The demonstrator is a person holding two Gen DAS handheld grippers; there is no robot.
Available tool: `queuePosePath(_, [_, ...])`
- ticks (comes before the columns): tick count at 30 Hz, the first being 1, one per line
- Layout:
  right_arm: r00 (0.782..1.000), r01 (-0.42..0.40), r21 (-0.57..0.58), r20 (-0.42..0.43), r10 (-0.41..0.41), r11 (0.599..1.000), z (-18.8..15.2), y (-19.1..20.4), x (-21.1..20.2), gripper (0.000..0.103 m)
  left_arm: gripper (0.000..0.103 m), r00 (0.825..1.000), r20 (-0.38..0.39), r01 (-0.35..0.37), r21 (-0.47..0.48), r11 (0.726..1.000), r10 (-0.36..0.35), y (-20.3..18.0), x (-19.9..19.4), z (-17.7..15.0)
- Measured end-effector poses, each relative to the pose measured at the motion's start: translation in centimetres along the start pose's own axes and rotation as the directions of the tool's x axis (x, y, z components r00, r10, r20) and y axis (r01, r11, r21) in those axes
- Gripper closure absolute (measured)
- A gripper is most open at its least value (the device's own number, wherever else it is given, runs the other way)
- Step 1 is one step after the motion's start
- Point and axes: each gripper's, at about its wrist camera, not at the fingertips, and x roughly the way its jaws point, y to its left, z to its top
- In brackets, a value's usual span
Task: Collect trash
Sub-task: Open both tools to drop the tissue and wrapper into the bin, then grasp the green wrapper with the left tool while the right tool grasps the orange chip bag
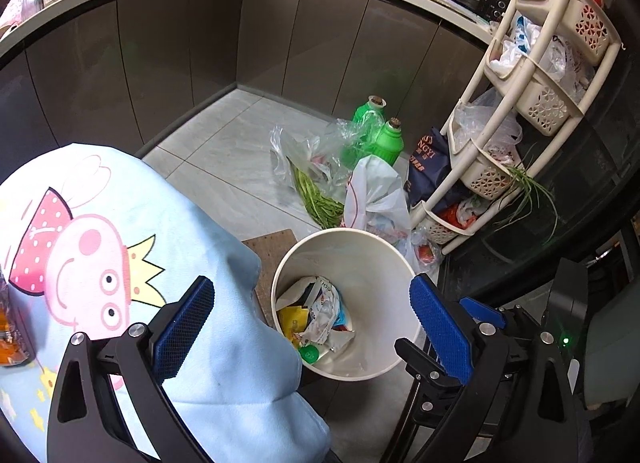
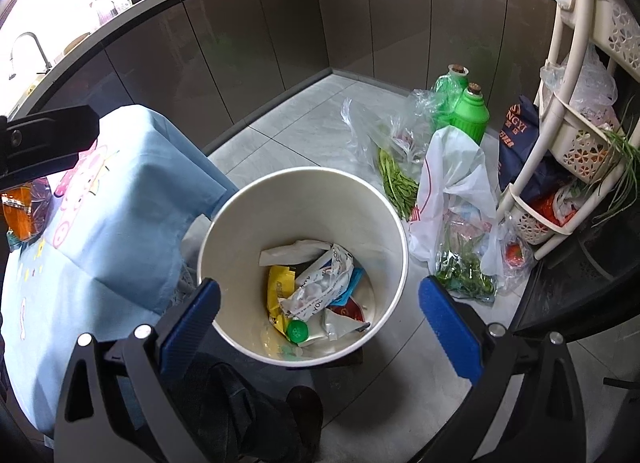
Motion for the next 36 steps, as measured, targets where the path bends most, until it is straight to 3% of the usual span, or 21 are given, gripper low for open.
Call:
queuePosePath(18, [0.994,-0.062,-0.127,0.076,0.072,0.99,1.4,6.1,-5.4,0.004,0.009,0.995,0.083,-0.053,-0.026,0.998,0.056,2.2,-8.2,-0.7])
queuePosePath(28, [0.973,-0.17,-0.255,0.11,0.203,0.952,2.0,13.3,-7.2,0.004,0.009,0.987,0.09,-0.112,-0.178,0.978,0.13,9.3,-14.0,-4.6])
queuePosePath(36, [0.951,-0.256,-0.412,0.057,0.305,0.875,2.1,20.5,-7.0,0.003,0.009,0.973,0.088,-0.169,-0.36,0.918,0.213,17.3,-18.5,-10.2])
